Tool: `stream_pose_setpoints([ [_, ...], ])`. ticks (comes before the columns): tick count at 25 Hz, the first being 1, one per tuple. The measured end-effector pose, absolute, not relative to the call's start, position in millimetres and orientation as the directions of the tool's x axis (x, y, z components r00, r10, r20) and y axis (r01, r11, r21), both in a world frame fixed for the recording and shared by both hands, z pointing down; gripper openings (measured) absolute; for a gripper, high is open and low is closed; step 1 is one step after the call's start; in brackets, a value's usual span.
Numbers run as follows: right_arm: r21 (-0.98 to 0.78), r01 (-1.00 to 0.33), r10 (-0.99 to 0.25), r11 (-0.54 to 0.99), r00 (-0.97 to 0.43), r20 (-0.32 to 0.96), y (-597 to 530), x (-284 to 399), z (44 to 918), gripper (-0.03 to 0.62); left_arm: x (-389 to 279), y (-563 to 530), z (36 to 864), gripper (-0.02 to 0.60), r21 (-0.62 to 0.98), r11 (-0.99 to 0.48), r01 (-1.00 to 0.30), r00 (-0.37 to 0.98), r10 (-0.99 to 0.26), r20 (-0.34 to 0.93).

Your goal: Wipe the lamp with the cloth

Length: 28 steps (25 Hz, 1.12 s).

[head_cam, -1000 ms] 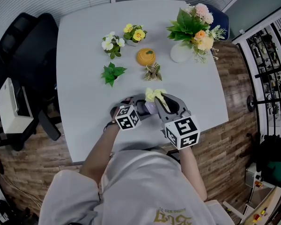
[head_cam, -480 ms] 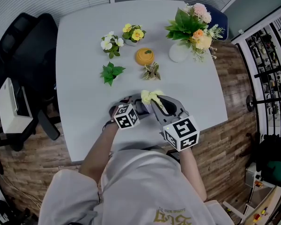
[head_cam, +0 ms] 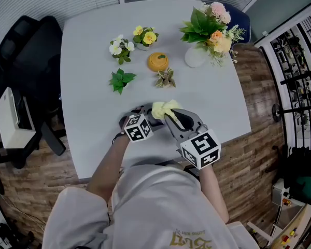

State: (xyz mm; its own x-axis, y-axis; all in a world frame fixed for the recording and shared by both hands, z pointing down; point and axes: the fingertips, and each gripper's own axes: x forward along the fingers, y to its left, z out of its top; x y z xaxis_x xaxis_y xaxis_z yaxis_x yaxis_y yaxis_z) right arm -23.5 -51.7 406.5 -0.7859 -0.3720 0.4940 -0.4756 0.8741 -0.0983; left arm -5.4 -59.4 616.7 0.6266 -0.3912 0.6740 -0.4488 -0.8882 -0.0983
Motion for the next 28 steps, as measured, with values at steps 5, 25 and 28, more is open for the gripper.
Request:
stream_pose_setpoints([
  [5, -0.113, -0.460, -0.348, 0.881, -0.790, 0.504, -44, -20, 411, 0.071, -6, -60, 617, 0.304, -0.098, -0.888, -0.449, 0.626, -0.391, 0.675],
  [25, -0.157, -0.494, -0.345, 0.855, -0.768, 0.540, -42, 4, 431, 0.054, -5, -60, 617, 0.304, -0.098, -0.887, -0.451, 0.624, -0.392, 0.676],
  [28, -0.162, -0.522, -0.362, 0.838, -0.752, 0.551, -46, 12, 435, 0.052, -5, -60, 617, 0.304, -0.098, -0.887, -0.451, 0.625, -0.392, 0.675],
])
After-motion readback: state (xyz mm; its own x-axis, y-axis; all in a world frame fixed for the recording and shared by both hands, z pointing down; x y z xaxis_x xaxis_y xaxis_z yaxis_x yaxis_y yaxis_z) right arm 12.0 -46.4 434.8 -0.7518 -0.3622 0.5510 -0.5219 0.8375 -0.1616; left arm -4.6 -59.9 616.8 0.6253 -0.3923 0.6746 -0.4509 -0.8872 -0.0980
